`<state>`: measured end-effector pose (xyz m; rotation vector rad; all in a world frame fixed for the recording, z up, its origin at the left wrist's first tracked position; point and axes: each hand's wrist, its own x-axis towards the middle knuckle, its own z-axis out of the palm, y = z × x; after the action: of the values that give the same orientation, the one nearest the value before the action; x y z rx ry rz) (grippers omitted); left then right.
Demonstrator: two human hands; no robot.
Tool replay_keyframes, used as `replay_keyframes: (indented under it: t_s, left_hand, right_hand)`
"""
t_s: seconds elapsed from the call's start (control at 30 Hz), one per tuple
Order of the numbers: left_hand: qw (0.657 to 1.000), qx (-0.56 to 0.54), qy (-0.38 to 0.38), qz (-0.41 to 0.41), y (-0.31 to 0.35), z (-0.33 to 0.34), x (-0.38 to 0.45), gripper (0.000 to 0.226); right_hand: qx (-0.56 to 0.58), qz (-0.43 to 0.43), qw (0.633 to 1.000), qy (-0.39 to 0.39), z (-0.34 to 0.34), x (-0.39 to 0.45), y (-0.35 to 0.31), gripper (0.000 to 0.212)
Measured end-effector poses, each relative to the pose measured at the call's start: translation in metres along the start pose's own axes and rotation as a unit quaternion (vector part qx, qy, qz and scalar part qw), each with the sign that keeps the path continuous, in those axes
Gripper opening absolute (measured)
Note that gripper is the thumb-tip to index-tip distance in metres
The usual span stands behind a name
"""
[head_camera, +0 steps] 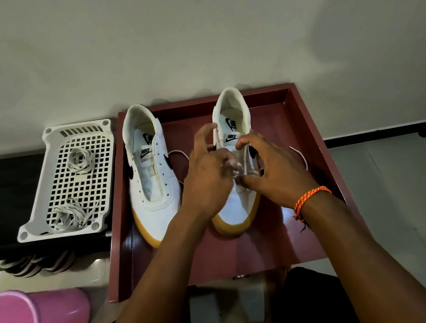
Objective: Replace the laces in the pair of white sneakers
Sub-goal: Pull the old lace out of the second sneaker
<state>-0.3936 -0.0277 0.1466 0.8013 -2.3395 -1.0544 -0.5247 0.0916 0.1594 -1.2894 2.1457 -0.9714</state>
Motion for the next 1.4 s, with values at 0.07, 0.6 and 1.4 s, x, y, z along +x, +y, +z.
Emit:
replay_keyframes:
  t_s: [0.07, 0.6, 1.4]
  left_hand:
    - [0.990, -0.120, 0.061, -0.036, 0.000, -0.009, 0.005, 0.043]
    - [0.990, 0.134, -0.006, 0.034, -0.004, 0.005, -0.009, 0.006]
    - [0.994, -0.079, 0.073, -0.032, -0.001, -0.009, 0.007, 0.026]
  right_hand:
    - [-0.004, 0.008, 1.000, -0.006, -0.001, 0.000, 0.000, 0.057]
    - [-0.001, -0.002, 1.000, 0.002, 0.002, 0.001, -0.001, 0.055]
    - [-0.015, 0.019, 1.000, -0.007, -0.001, -0.001, -0.006, 0.058]
